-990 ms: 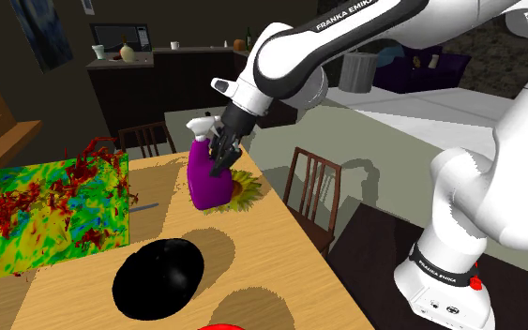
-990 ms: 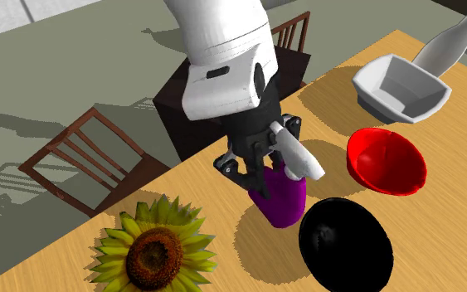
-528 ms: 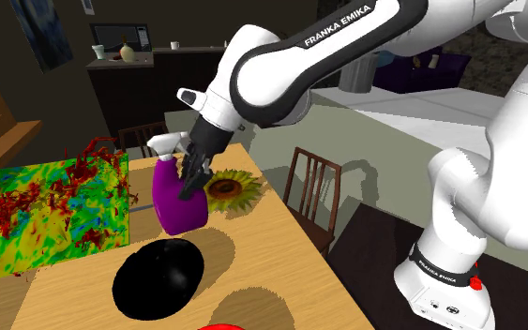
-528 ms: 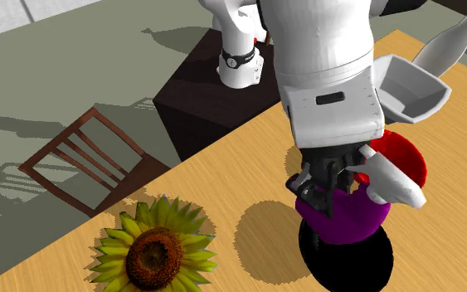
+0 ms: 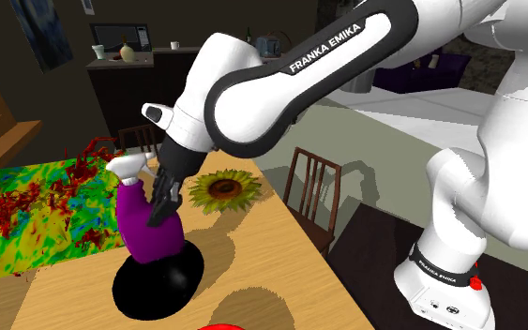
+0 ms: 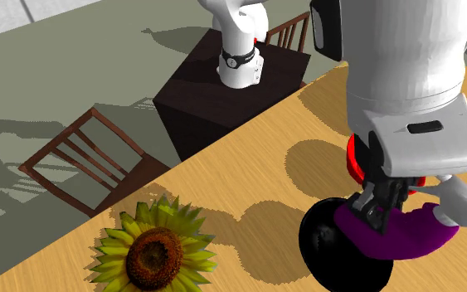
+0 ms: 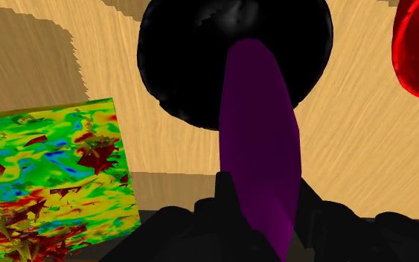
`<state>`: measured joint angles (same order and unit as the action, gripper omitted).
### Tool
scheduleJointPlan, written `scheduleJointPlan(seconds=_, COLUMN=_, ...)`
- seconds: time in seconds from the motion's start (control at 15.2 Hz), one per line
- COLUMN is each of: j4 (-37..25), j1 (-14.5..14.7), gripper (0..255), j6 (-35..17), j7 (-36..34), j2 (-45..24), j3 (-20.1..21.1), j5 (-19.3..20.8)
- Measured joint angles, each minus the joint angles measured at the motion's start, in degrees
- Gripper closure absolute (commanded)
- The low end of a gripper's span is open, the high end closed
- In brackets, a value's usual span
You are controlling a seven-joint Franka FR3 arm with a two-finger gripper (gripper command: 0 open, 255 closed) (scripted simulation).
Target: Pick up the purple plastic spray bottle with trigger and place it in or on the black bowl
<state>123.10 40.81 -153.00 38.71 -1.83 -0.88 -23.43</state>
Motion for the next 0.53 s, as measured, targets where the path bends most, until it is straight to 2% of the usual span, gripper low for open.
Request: scheduleJointPlan(seconds=0.53, j4=1.7, j1=0.1, gripper=255, j6=-5.2, j7=3.9, j2=-3.7, j3=0.8, j5=-4.2)
